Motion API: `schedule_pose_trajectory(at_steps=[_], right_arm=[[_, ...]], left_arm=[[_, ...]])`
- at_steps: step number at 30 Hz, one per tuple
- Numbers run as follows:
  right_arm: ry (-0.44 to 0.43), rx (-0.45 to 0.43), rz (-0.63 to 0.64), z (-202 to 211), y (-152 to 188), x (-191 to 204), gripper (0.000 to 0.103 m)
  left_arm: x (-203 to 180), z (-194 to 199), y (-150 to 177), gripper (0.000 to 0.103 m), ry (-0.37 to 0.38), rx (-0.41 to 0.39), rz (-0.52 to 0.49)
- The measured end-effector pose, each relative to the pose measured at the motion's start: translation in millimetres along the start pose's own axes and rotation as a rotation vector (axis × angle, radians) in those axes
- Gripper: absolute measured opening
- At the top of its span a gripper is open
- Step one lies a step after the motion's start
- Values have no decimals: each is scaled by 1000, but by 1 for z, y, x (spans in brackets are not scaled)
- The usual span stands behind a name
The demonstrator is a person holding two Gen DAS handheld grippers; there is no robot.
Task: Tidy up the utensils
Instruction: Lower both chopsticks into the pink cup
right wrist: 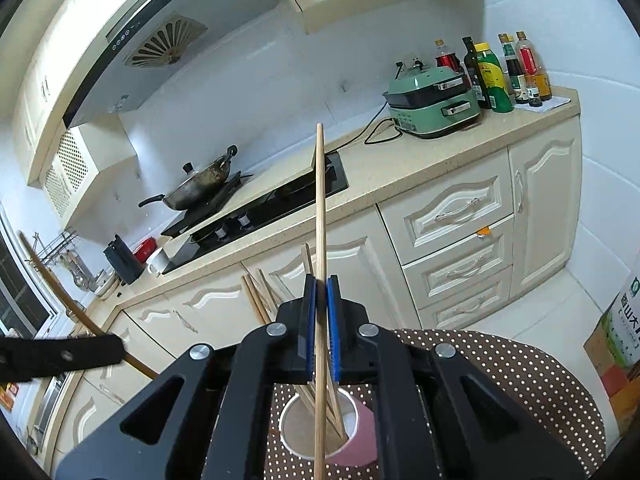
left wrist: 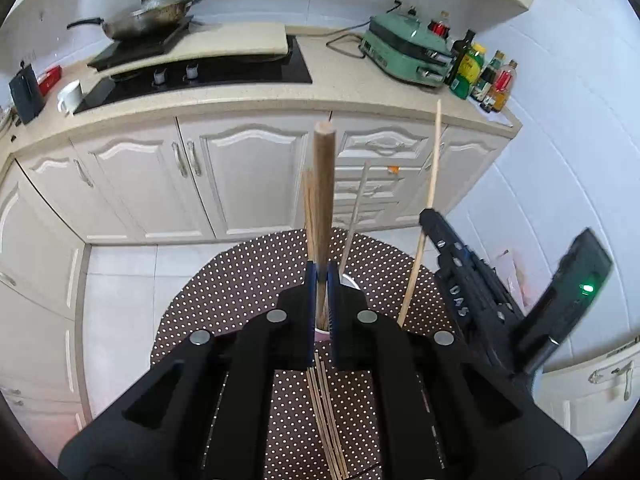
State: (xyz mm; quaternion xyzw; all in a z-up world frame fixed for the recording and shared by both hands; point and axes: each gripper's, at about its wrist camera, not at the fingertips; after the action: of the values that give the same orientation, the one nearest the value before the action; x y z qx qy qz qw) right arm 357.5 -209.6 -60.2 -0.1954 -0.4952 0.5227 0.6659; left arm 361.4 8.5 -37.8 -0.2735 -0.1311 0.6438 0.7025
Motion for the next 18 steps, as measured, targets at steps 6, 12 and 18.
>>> schedule_pose_trajectory(at_steps=[6,12,18], right_arm=[[16,-16,-8,-21,7,-3,5],[39,-15,-35,-46,25,-12,5],[51,4,7,-59,45,-7,5]], left_arm=[[11,-42,-3,6,8,91,28],[23,-79,0,6,8,170,48],[30,-101,1,6,22,199,47]])
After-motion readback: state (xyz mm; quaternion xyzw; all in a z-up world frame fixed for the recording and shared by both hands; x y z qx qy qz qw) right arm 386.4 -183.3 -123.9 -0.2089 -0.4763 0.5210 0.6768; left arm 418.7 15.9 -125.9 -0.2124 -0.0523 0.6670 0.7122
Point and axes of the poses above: each gripper's, at about its wrist camera, not at the fingertips, and z roughly against the way its jaws point, x to its left, y to its underside
